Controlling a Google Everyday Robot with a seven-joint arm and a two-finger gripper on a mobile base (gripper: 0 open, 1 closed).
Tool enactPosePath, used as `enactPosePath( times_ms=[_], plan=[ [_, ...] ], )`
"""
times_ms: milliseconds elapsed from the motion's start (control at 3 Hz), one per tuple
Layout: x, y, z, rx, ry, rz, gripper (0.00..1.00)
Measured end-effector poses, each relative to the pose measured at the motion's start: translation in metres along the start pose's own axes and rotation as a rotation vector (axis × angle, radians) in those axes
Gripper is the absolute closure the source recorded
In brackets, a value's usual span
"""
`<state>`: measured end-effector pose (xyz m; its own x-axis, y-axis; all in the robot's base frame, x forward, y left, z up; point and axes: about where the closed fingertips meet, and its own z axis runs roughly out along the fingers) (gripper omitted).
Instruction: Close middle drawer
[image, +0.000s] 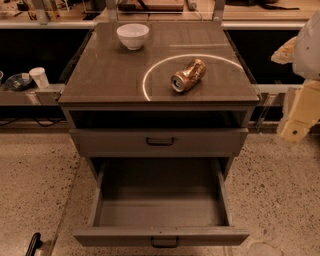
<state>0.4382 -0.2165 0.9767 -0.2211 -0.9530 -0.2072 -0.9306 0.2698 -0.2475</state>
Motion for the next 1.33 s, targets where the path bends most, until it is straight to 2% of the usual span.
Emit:
enactPosePath(
  times_ms=[333,667,1000,1333],
  plan=[
    [0.0,0.0,0.0,0.0,0.0,0.0,0.0],
    [-0.003,0.001,0.015,-0.047,-0.047,-0.011,0.0],
    [-0.015,0.024,0.052,-0.106,-0.156,-0.056,0.0],
    [-0.021,0.075,0.139,-0.142,-0.244,-0.076,0.0]
  ],
)
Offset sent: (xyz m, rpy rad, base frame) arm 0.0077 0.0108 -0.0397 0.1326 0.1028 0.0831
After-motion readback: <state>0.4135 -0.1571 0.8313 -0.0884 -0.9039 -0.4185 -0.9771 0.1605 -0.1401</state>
